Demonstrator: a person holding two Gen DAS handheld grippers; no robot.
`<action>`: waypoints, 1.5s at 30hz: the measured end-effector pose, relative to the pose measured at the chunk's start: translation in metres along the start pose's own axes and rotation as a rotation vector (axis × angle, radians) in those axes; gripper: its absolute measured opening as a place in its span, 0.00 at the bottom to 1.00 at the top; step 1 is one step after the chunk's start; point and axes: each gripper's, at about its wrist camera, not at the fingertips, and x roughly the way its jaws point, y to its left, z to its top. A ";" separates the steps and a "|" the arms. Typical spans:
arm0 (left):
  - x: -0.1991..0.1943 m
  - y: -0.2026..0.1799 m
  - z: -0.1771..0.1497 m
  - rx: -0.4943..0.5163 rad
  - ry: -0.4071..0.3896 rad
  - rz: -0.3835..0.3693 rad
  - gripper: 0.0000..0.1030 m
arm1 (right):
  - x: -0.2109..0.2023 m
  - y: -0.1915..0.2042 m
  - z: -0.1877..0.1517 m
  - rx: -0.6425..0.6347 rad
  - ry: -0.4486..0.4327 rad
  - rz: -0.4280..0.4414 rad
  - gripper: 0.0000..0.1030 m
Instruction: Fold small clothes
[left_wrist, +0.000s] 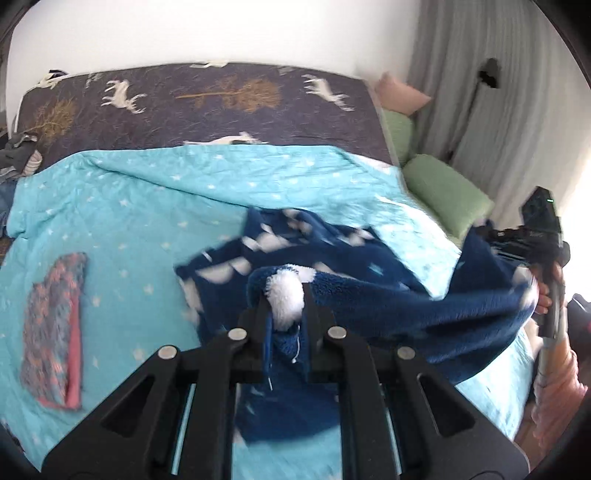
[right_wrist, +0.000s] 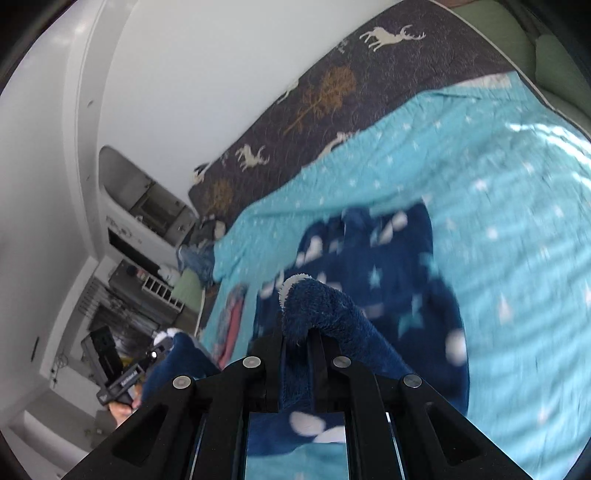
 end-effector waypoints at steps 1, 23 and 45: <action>0.011 0.006 0.008 -0.010 0.008 0.021 0.13 | 0.012 -0.006 0.017 0.021 -0.013 -0.004 0.07; 0.156 0.117 0.042 -0.303 0.078 0.210 0.46 | 0.139 -0.133 0.087 0.194 -0.013 -0.224 0.37; 0.101 0.068 -0.134 -0.582 0.283 -0.139 0.77 | 0.059 -0.138 -0.103 0.392 0.106 0.038 0.72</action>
